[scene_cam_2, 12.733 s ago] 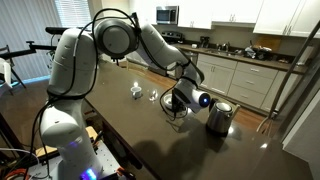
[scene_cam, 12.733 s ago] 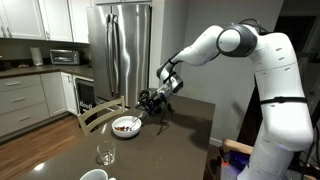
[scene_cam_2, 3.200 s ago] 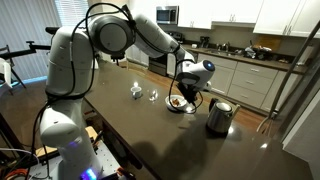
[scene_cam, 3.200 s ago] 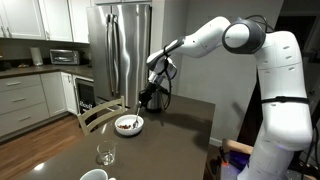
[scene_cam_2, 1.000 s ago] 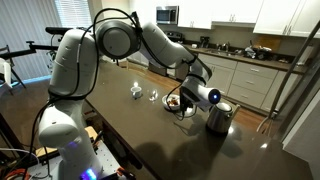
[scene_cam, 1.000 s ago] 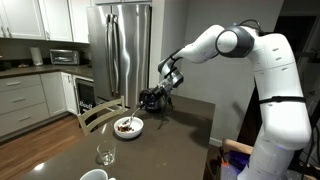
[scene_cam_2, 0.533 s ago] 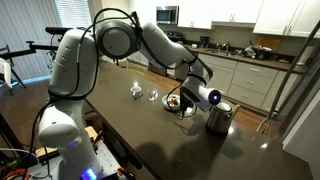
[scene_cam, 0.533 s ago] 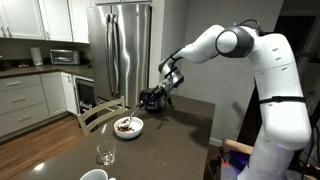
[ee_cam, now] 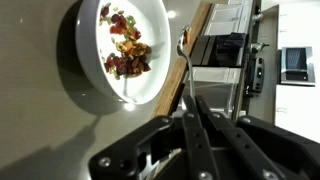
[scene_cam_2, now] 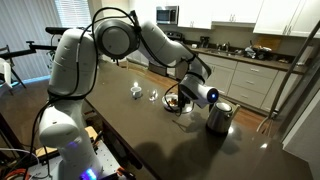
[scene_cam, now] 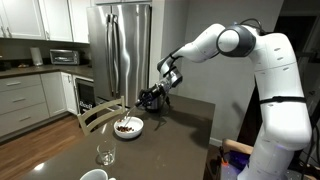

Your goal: Use the spoon to put some of the contents in the white bowl into the glass

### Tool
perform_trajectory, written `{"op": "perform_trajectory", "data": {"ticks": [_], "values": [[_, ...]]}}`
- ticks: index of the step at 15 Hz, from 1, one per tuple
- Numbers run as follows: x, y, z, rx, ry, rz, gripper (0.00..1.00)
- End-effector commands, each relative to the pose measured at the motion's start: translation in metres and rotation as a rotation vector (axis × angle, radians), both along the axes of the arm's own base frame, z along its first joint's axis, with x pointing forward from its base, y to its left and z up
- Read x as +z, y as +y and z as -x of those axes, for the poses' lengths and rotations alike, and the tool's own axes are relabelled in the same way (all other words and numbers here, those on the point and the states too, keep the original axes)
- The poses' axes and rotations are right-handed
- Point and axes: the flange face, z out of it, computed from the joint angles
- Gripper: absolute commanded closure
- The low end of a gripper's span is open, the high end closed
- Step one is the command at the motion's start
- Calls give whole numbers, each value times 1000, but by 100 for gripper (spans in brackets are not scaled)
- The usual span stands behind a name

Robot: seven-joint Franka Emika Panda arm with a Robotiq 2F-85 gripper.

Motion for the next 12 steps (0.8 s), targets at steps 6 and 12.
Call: {"op": "perform_trajectory", "data": {"ticks": [6, 12], "values": [[23, 58, 18, 99, -49, -39, 95], [31, 96, 39, 185, -95, 4, 95]]}}
